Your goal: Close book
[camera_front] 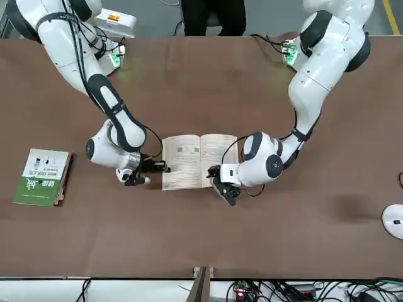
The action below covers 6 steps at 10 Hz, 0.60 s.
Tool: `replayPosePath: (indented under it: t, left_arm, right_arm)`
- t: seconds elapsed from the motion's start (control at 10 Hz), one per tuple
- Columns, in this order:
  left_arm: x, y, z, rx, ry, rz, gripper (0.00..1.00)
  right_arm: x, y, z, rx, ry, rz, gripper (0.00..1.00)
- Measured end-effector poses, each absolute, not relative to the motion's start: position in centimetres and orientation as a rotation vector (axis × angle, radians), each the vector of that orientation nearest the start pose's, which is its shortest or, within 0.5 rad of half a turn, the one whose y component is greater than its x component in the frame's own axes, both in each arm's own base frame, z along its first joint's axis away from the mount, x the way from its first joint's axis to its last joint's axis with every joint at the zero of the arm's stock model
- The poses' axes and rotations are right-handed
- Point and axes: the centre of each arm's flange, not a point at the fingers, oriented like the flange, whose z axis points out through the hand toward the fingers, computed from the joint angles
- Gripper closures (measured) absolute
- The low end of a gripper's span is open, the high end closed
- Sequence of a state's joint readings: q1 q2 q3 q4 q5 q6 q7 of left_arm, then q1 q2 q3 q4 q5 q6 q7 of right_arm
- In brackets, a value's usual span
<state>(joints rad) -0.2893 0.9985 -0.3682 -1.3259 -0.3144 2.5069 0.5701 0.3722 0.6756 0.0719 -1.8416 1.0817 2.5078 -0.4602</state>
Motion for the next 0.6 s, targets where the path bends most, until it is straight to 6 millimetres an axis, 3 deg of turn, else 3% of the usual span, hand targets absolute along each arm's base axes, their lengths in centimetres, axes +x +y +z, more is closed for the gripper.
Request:
replayPosePath:
  t: [0.6]
  left_arm:
    - [64.32,-40.47,17.30,2.398,-0.948,0.250,0.00]
  right_arm:
    - [57.92,26.60,15.52,-2.484,0.028,0.020,0.97]
